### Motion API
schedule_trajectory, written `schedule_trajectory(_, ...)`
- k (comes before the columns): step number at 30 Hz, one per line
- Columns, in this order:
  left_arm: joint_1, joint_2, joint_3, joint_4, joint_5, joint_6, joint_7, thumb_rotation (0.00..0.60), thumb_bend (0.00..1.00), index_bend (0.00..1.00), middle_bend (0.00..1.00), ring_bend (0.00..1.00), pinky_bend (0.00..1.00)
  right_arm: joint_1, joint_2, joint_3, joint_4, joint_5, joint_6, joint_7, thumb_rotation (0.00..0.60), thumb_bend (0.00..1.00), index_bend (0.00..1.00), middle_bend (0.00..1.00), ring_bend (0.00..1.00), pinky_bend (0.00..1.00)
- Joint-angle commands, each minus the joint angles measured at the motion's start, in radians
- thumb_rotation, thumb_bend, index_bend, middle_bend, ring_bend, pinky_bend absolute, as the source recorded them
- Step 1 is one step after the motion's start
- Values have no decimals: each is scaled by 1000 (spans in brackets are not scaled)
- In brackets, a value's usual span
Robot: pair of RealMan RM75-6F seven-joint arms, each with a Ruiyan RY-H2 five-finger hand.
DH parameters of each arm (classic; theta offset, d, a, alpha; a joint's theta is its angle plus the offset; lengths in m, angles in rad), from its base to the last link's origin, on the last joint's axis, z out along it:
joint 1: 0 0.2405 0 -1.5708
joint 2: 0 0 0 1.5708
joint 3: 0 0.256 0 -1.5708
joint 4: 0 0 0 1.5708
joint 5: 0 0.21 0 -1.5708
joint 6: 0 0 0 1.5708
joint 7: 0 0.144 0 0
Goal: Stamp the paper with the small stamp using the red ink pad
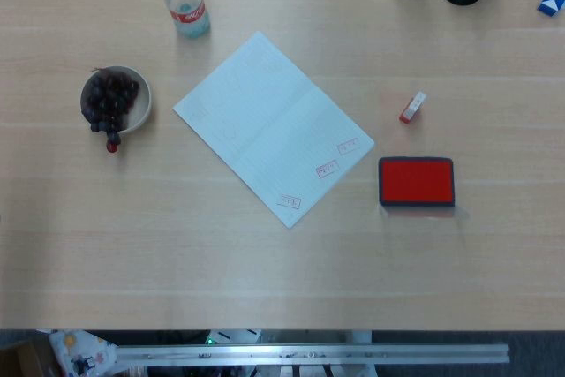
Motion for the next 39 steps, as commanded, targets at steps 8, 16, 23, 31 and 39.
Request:
schedule_trajectory(8,7,1,0,4,-4,7,-7,600,223,150,116,146,138,45,4,12,-10,-25,-45,-14,600,174,341,351,288,345)
schedule_trajectory(16,7,3,0,0,-10,2,-5,600,223,150,116,146,138,164,-3,45,-19,-45,-183,-39,600,203,347,351,287,345)
schedule_trajectory(23,13,-1,2,10,-26,-4,-13,600,223,150,116,146,138,298,-91,82,53,-1,-348,-66,600,216,394,351,288,345)
schedule_trajectory(31,21,1,0,18,-36,2,-29,600,223,150,116,146,138,425,-222,100,165,39,-477,-123,600,217,394,351,288,344)
schedule_trajectory(39,23,6,-1,17,-41,-1,-35,600,223,150,116,146,138,517,-331,91,285,54,-563,-166,600,217,394,351,288,345)
